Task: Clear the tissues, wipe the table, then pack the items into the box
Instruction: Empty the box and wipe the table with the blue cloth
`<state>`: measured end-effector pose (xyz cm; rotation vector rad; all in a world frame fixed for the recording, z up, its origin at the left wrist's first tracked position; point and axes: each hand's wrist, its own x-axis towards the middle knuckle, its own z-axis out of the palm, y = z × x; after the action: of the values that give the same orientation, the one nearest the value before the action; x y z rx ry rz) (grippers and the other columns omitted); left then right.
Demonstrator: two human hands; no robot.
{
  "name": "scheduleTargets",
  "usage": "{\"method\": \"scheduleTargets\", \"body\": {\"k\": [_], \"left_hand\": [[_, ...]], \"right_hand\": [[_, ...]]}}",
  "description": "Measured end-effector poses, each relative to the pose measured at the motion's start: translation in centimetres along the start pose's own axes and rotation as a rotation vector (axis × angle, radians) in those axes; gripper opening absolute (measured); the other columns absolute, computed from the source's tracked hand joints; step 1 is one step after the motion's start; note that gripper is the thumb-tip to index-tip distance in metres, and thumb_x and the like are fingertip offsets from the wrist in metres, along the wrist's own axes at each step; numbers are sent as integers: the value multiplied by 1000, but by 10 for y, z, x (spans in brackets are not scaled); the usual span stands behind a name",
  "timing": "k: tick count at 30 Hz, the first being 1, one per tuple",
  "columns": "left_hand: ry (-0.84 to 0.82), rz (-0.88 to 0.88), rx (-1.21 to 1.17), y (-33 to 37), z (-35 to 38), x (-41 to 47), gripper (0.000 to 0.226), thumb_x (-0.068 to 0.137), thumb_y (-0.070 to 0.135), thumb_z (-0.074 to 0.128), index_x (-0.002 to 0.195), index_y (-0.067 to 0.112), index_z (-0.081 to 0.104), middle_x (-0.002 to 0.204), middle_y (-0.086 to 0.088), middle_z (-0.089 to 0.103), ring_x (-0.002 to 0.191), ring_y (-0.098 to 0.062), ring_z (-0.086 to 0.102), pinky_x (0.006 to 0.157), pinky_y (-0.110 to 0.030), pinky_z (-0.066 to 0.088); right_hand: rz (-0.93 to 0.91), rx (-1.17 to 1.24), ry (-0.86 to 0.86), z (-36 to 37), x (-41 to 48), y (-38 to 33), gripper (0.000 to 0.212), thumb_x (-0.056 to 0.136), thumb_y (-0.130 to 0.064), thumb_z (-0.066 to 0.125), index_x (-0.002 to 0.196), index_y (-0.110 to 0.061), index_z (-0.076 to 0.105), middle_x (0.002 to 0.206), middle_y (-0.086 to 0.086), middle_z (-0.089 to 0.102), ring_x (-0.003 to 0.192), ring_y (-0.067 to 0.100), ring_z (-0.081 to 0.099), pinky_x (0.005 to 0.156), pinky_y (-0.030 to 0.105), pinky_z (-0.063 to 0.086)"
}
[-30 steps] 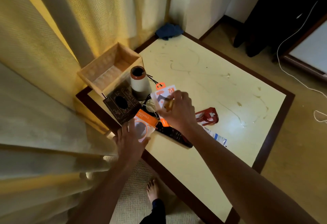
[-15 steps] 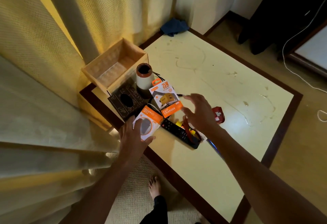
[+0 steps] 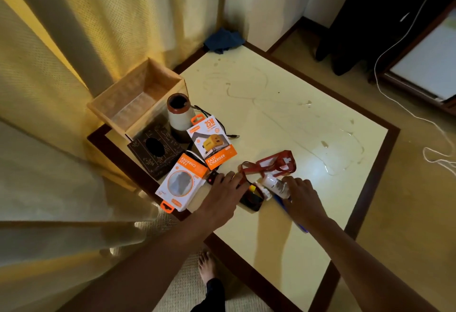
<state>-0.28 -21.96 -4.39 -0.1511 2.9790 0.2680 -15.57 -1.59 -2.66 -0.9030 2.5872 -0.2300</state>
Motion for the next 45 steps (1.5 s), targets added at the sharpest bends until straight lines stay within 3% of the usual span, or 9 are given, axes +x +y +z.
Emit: {"method": "scheduleTargets", "body": {"k": [5, 8, 13, 20, 25, 28, 32, 36, 45], "left_hand": [[-57, 4, 82, -3, -3, 13, 80, 79, 0, 70, 150, 20, 38, 152, -12, 41, 136, -34, 42, 112, -52, 32], [-79, -15, 73, -6, -2, 16, 75, 86, 4, 67, 152, 19, 36, 154, -11, 41, 140, -34, 40, 114, -53, 29], [-107, -34, 92, -5, -4, 17, 73, 92, 14, 66, 155, 19, 31, 151, -11, 42, 143, -34, 38, 114, -53, 32], [-52, -52, 16, -8, 7, 9, 67, 77, 6, 76, 139, 19, 54, 147, -14, 54, 132, -38, 54, 110, -53, 42], [-68, -105, -105, -9, 15, 10, 74, 53, 2, 95, 121, 18, 70, 136, -12, 66, 126, -37, 63, 97, -50, 55], [-37, -123, -123, -11, 18, 11, 77, 48, 2, 96, 120, 15, 72, 134, -13, 67, 124, -38, 64, 95, -49, 56], [-23, -131, -71, -8, 12, 10, 72, 53, 10, 95, 121, 16, 70, 136, -11, 65, 122, -35, 63, 97, -46, 55], [58, -111, -58, -8, 7, 11, 62, 69, 12, 83, 128, 17, 64, 136, -13, 58, 123, -34, 55, 98, -46, 49], [66, -127, -80, -8, 2, 14, 52, 68, 17, 82, 118, 21, 67, 128, -6, 55, 118, -28, 54, 96, -41, 46]], "right_hand": [[-14, 160, -63, -12, 3, 3, 46, 90, -21, 67, 133, -20, 50, 102, 2, 64, 100, 26, 56, 74, 33, 49], [-15, 327, -2, -33, 15, -15, 49, 88, -26, 77, 127, -18, 49, 100, -5, 62, 86, 19, 63, 66, 24, 49], [24, 440, -49, -56, 77, -56, 49, 83, -38, 80, 118, -26, 49, 106, -3, 69, 92, 20, 70, 78, 37, 59], [-129, 323, -67, -51, 165, -110, 42, 78, -31, 83, 110, -23, 56, 92, -4, 69, 92, 26, 69, 75, 35, 54], [-138, 285, -62, -34, 201, -134, 34, 83, -35, 76, 110, -22, 59, 103, 3, 74, 93, 26, 68, 77, 41, 59], [-203, 299, -132, -25, 210, -141, 27, 90, -29, 71, 114, -22, 64, 114, 1, 73, 98, 21, 69, 70, 30, 55], [-267, 295, -193, -21, 214, -139, 29, 100, -24, 58, 127, -29, 67, 134, -1, 68, 116, 21, 66, 93, 34, 53], [-265, 288, -230, -26, 210, -131, 45, 100, -13, 54, 143, -27, 55, 146, 2, 59, 124, 24, 62, 103, 39, 50], [-125, 310, -73, -46, 174, -69, 41, 95, -21, 66, 136, -22, 60, 135, 6, 63, 123, 25, 60, 99, 29, 42]]}}
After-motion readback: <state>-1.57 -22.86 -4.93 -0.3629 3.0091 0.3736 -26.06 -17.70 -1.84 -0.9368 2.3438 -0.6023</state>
